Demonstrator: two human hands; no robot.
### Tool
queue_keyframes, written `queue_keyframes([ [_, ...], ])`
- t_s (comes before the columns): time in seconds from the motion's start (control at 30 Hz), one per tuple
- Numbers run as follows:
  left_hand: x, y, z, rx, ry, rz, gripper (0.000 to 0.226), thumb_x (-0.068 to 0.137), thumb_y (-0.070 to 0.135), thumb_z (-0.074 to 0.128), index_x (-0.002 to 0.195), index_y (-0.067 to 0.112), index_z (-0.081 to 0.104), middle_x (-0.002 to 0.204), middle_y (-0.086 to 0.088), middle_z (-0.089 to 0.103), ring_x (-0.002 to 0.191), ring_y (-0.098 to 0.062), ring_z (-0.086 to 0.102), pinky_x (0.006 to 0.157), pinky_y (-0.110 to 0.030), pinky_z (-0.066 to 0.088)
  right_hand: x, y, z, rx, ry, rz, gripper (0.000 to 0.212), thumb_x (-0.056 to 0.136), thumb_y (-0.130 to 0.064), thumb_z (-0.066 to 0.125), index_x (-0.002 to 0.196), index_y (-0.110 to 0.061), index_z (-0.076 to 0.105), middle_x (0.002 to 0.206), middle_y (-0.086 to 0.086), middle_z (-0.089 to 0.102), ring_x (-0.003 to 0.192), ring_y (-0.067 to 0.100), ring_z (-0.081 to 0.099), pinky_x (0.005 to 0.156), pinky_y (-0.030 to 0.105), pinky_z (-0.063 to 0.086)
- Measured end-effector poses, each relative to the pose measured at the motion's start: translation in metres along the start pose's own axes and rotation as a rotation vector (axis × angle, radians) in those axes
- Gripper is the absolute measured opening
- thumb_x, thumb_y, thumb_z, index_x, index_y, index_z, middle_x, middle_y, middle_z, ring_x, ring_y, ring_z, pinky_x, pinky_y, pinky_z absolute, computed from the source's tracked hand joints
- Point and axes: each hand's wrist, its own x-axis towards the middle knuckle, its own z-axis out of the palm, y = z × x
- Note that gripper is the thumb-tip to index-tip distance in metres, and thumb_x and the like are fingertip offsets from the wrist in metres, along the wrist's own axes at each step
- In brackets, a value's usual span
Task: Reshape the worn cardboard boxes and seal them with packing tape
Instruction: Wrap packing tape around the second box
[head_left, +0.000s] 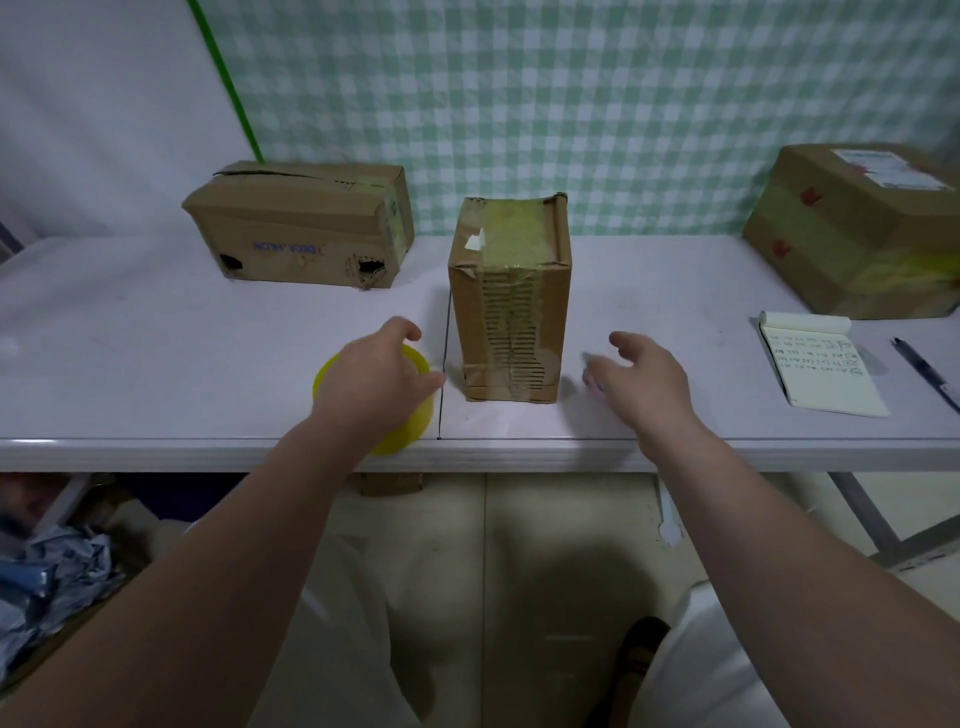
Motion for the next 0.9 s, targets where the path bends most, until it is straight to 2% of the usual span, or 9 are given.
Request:
queue_keyframes([
  [0.13, 0.002, 0.018, -0.024, -0.143, 0.204, 0.191, 0.064, 0.072, 0.054, 0.072, 0.123, 0.021, 0.05, 0.104, 0.003, 0.054, 0.093, -0.014, 0.051, 0.075, -0.028, 0.038, -0.004, -0.026, -0.007, 0.113, 0.18, -0.236, 0.029, 0.093, -0.028, 0.055, 0.119, -0.021, 0.064, 0.117, -0.009, 0.063, 0.113, 0.009, 0.053, 0.095, 0.022, 0.039],
  [0.23, 0.012, 0.036, -0.033, -0.151, 0.258, 0.362, 0.07, 0.074, 0.056, 0.07, 0.132, 0.022, 0.048, 0.128, 0.001, 0.049, 0.117, -0.015, 0.043, 0.096, -0.027, 0.032, -0.006, -0.05, -0.007, 0.134, 0.186, -0.44, 0.026, 0.095, -0.032, 0.052, 0.117, -0.028, 0.065, 0.106, -0.021, 0.059, 0.117, 0.009, 0.046, 0.098, 0.03, 0.042],
  [0.3, 0.025, 0.047, -0.032, -0.059, 0.254, 0.456, 0.072, 0.075, 0.061, 0.065, 0.134, 0.023, 0.049, 0.134, 0.002, 0.049, 0.126, -0.019, 0.039, 0.1, -0.028, 0.027, -0.003, -0.061, -0.005, 0.06, 0.148, -0.56, 0.03, 0.096, -0.035, 0.049, 0.121, -0.031, 0.064, 0.113, -0.02, 0.059, 0.119, 0.012, 0.042, 0.099, 0.031, 0.04],
  [0.37, 0.036, 0.052, -0.026, 0.016, 0.236, 0.521, 0.075, 0.073, 0.07, 0.057, 0.13, 0.022, 0.054, 0.132, 0.001, 0.054, 0.124, -0.023, 0.043, 0.101, -0.03, 0.029, 0.003, -0.067, -0.002, -0.038, 0.098, -0.633, 0.032, 0.097, -0.036, 0.048, 0.126, -0.031, 0.061, 0.131, -0.016, 0.056, 0.121, 0.016, 0.039, 0.096, 0.023, 0.032],
  [0.5, 0.043, 0.051, -0.014, -0.012, 0.278, 0.566, 0.075, 0.071, 0.069, 0.052, 0.124, 0.017, 0.062, 0.126, -0.004, 0.06, 0.118, -0.027, 0.049, 0.098, -0.025, 0.027, 0.012, -0.064, 0.0, -0.106, 0.044, -0.68, 0.041, 0.094, -0.049, 0.043, 0.128, -0.033, 0.06, 0.143, -0.012, 0.048, 0.122, 0.015, 0.038, 0.089, 0.01, 0.024],
  [0.6, 0.044, 0.048, -0.009, -0.006, 0.308, 0.595, 0.074, 0.069, 0.065, 0.058, 0.122, 0.014, 0.063, 0.125, -0.007, 0.061, 0.115, -0.03, 0.051, 0.097, -0.026, 0.028, 0.014, -0.059, 0.0, -0.129, 0.048, -0.702, 0.059, 0.082, -0.065, 0.039, 0.128, -0.034, 0.059, 0.144, -0.014, 0.047, 0.119, 0.011, 0.038, 0.092, 0.019, 0.033],
  [0.7, 0.043, 0.046, -0.007, 0.037, 0.32, 0.62, 0.076, 0.067, 0.062, 0.06, 0.122, 0.011, 0.062, 0.126, -0.009, 0.06, 0.116, -0.031, 0.052, 0.097, -0.033, 0.035, 0.015, -0.058, 0.003, -0.164, 0.068, -0.713, 0.066, 0.074, -0.071, 0.044, 0.127, -0.033, 0.058, 0.145, -0.013, 0.046, 0.12, 0.013, 0.04, 0.092, 0.027, 0.041],
  [0.83, 0.044, 0.043, -0.008, 0.091, 0.321, 0.655, 0.08, 0.065, 0.064, 0.057, 0.124, 0.01, 0.06, 0.127, -0.009, 0.06, 0.117, -0.033, 0.052, 0.094, -0.042, 0.042, 0.016, -0.06, 0.009, -0.235, 0.09, -0.75, 0.07, 0.07, -0.071, 0.05, 0.122, -0.025, 0.058, 0.143, -0.006, 0.047, 0.123, 0.019, 0.043, 0.091, 0.024, 0.031],
  [0.9, 0.045, 0.042, -0.009, 0.107, 0.301, 0.661, 0.081, 0.064, 0.063, 0.063, 0.126, 0.011, 0.058, 0.128, -0.008, 0.059, 0.119, -0.033, 0.051, 0.094, -0.043, 0.043, 0.015, -0.06, 0.011, -0.233, 0.098, -0.748, 0.069, 0.07, -0.068, 0.057, 0.122, -0.022, 0.058, 0.144, -0.004, 0.046, 0.124, 0.019, 0.043, 0.091, 0.024, 0.03],
])
